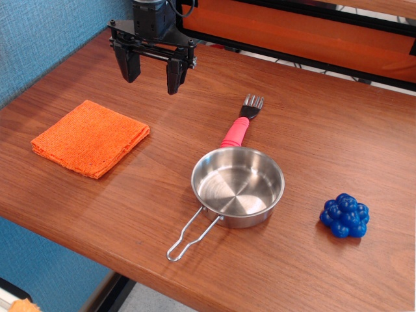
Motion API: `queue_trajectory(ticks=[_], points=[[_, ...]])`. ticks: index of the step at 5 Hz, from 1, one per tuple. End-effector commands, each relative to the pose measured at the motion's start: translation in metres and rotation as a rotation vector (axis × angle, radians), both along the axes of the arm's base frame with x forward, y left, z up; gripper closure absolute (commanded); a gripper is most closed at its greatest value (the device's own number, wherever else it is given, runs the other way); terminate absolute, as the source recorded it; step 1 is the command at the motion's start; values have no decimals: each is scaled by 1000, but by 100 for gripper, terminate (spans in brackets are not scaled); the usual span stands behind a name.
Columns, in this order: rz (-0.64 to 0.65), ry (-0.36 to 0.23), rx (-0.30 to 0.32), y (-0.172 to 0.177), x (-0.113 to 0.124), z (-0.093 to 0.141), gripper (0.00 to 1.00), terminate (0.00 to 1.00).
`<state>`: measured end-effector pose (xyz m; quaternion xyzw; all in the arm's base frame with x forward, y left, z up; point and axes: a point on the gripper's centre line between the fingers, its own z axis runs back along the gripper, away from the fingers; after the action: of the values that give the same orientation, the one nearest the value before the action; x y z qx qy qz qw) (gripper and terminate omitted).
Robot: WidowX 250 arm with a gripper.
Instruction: Remove the grapes from the table and put it in the pan
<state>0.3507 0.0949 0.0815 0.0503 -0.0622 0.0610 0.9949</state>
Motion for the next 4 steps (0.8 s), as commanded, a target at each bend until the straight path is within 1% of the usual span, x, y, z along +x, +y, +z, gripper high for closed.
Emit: queue_trajectory(ticks=[1, 2, 3, 4], points=[[0, 0, 0, 0, 0, 0, 0, 0], [-63, -31, -8, -33, -7, 7, 0, 0], [-149, -69, -15, -73, -20, 19, 0, 0], [-280, -100, -44, -120, -36, 28, 0, 0]])
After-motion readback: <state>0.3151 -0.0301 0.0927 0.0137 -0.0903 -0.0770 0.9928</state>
